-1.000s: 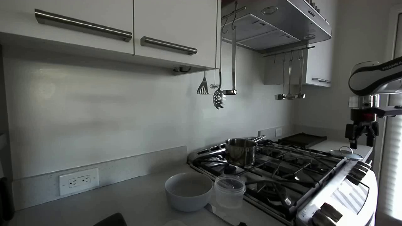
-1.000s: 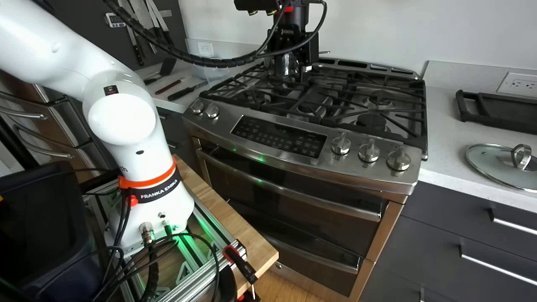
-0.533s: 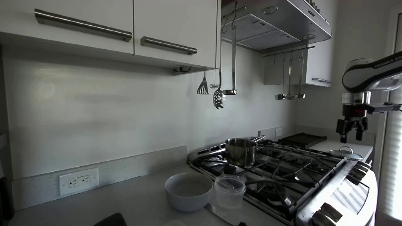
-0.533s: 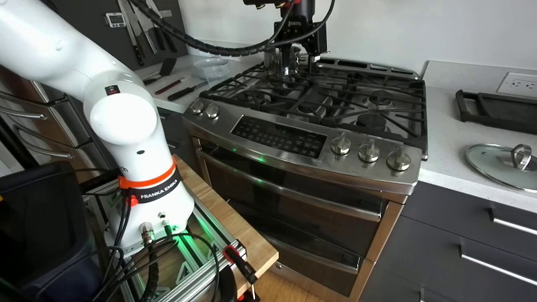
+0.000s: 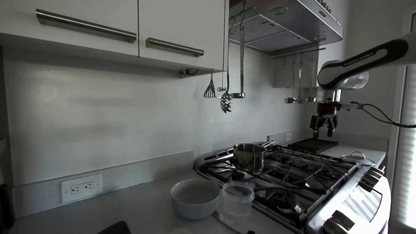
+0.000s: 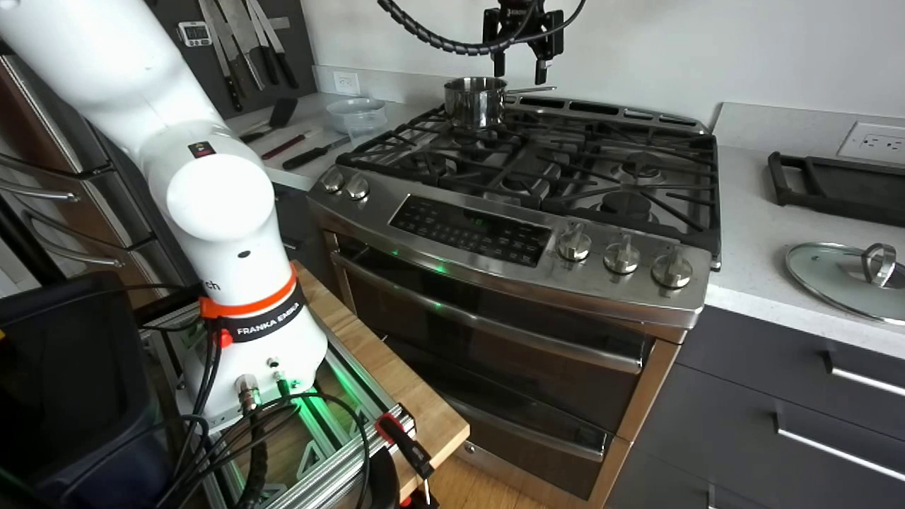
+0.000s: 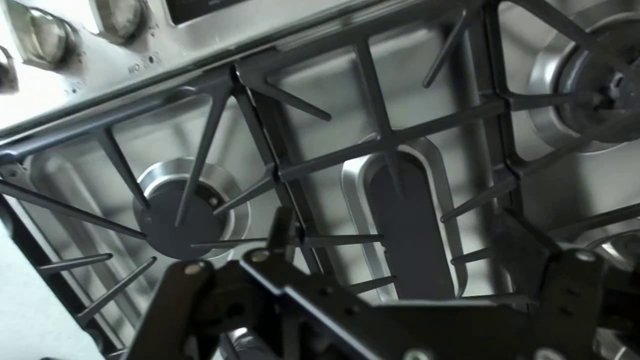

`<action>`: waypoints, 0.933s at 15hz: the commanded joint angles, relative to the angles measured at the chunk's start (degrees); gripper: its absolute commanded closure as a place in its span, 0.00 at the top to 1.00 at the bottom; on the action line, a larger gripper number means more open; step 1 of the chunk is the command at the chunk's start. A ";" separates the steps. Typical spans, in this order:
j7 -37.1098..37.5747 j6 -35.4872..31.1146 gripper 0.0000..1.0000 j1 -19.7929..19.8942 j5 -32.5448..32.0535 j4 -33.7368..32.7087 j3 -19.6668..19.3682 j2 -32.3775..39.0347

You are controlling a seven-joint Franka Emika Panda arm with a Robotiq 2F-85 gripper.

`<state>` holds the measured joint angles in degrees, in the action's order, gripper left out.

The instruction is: Move the pot to the right

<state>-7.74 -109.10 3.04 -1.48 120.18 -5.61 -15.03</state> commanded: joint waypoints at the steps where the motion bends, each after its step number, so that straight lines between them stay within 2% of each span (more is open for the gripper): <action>1: 0.01 0.85 1.00 -0.29 0.86 -1.91 0.70 2.01; 4: 0.02 1.60 1.00 -0.86 1.62 -5.09 1.45 5.71; 7: 0.01 1.84 1.00 -0.81 1.65 -5.66 1.36 6.08; 8: 0.53 0.46 1.00 -1.24 3.45 -5.29 1.60 5.81; 12: 5.41 -1.65 1.00 -2.95 6.45 -6.21 4.47 7.18; 14: 8.29 -3.11 1.00 -3.84 5.62 -6.91 6.18 8.34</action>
<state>-3.34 -110.41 0.41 3.65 114.45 -1.15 -8.59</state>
